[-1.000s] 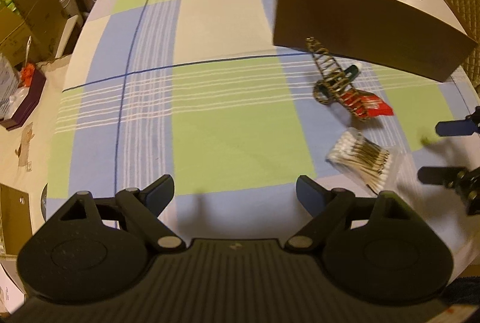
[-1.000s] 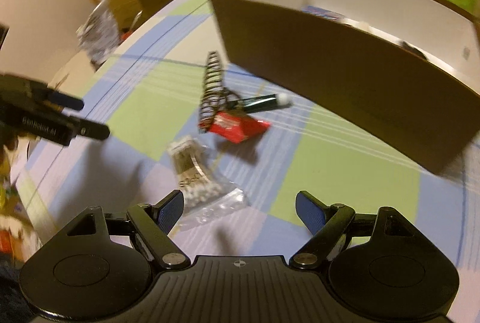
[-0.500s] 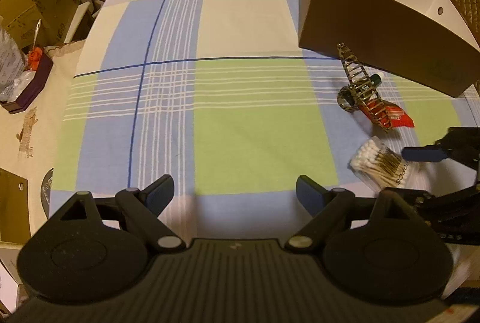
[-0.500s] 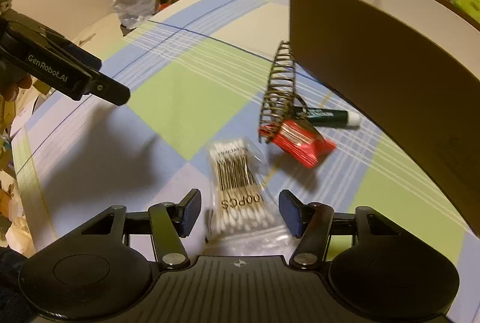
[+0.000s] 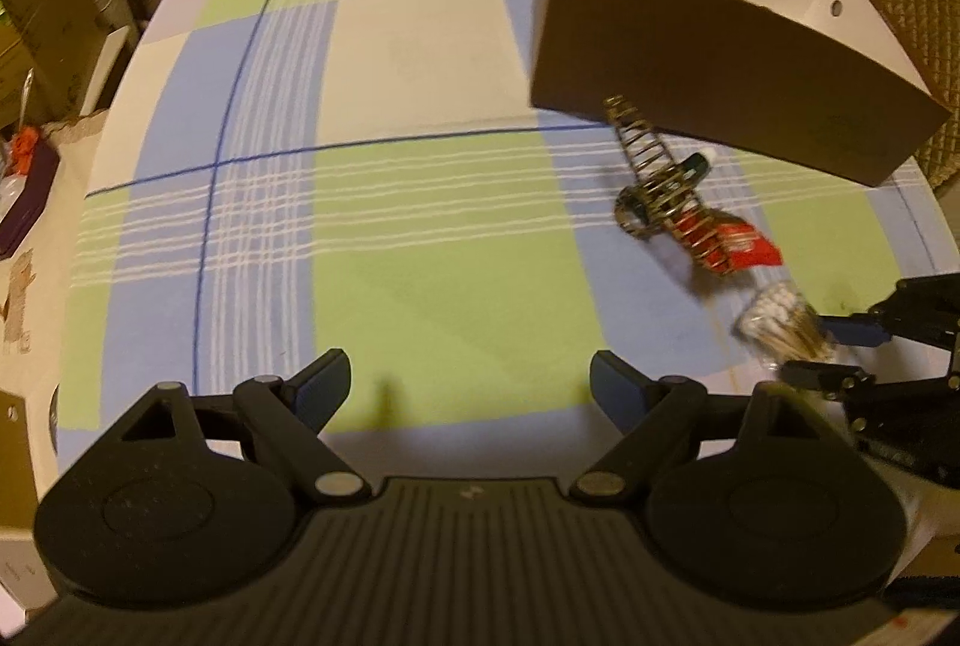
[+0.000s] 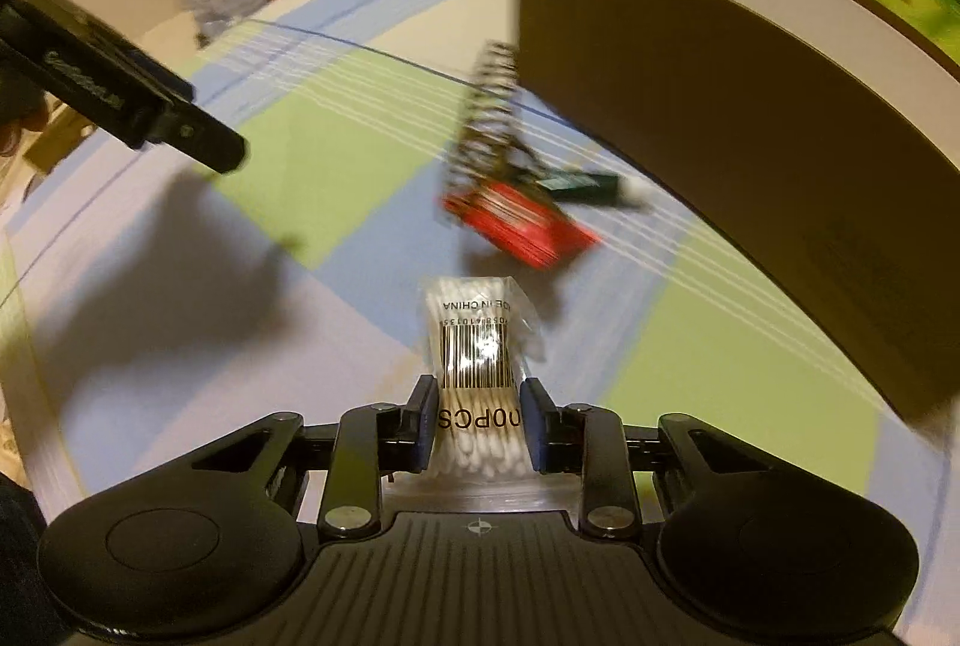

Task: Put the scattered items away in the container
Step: 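Grasp the bronze hair claw clip with the left gripper while right holds the swabs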

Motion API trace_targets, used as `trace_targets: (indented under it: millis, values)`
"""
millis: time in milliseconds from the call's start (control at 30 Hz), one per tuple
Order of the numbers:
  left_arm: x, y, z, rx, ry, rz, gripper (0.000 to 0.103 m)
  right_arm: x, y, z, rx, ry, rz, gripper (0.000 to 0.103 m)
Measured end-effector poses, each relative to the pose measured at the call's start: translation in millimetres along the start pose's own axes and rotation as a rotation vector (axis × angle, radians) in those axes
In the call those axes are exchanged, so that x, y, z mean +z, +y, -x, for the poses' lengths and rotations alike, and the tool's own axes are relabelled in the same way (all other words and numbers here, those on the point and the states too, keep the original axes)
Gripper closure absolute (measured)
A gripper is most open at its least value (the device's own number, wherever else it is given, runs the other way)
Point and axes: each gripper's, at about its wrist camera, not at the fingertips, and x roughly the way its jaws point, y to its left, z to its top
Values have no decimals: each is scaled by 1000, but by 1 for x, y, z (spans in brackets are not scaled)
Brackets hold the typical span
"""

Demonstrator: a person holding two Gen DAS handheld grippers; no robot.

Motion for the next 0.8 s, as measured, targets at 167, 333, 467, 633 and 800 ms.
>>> trace_targets:
  millis: [167,333,467,633,800]
  values:
    - [16,-20,-5,-50,-18,-35,20,-17,-39,16,-89,8,-152,76]
    - [32,-40,-12,-107,-40,-58,22,-25,-72,28,-174,-3,-274,76]
    - [50,-52,-23,-154,-50,-39,22,-29,-89,31,-196,-16,-341,76]
    - [69,-59,-44,-193,-35,32,23,-29,-93,31,-195,-21,-356,76]
    - [79,-64,-66,-160,-16,55,40,-30,-95,32,-192,-29,-374,76]
